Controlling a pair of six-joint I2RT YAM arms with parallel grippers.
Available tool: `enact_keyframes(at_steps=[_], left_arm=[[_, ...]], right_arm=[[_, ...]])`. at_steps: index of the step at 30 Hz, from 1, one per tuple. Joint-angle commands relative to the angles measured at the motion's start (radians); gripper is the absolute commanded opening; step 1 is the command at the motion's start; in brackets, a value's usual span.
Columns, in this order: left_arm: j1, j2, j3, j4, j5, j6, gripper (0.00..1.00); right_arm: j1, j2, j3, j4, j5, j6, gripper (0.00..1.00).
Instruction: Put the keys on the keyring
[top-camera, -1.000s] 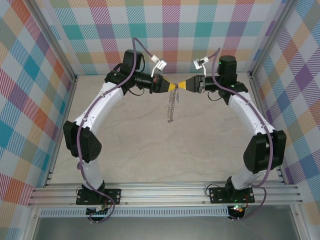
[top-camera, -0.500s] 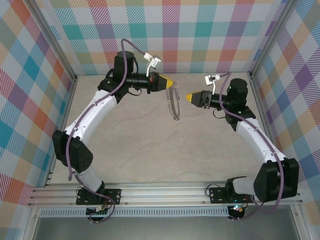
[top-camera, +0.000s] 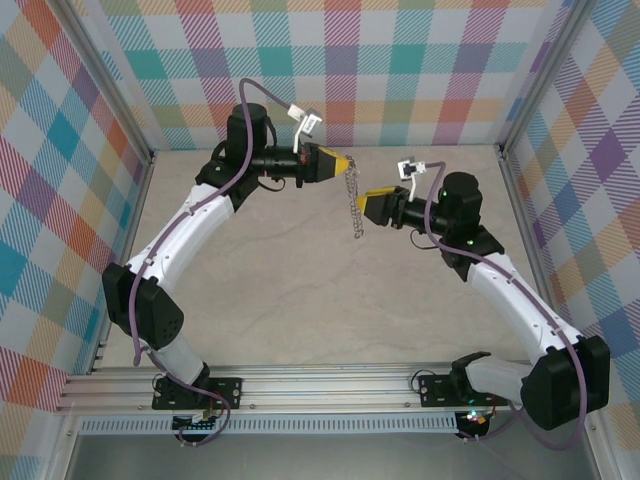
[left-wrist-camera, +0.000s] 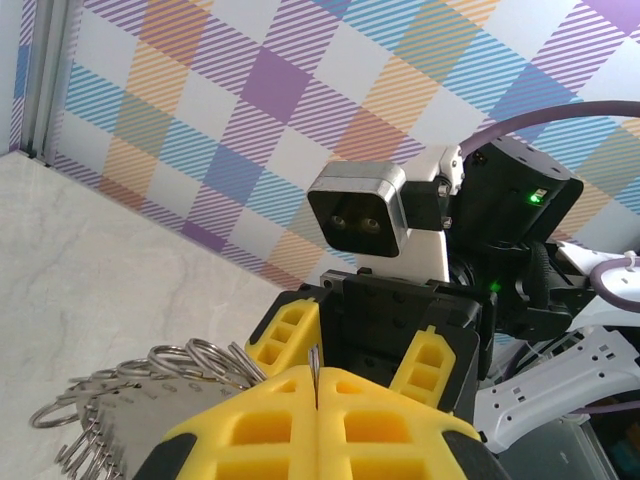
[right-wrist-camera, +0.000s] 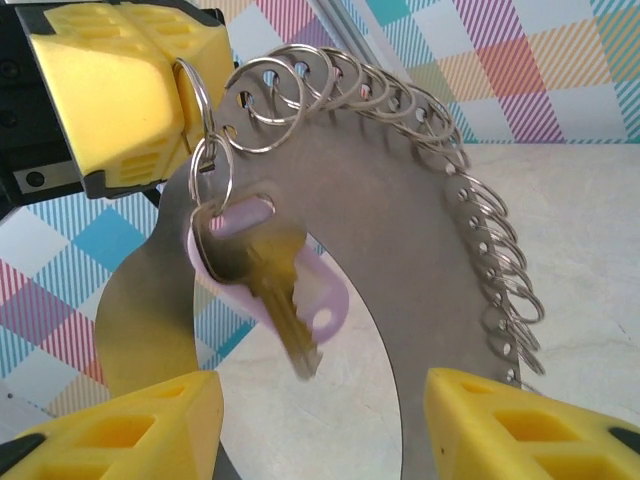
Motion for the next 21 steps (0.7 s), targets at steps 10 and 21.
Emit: enact_keyframes(at_steps=[10, 21], left_arm=[[-0.024, -0.033, -0.004, 0.048, 0.023, -0.003, 0.00], [-0.029, -0.041, -0.011, 0.047, 0.021, 0.001, 0.00]], right_arm=[[0.038, 0.028, 0.083, 0.006, 0.097, -0.067, 0.55], [0.053, 0.054, 0.098, 0.008, 0.111, -0.077, 0.31]])
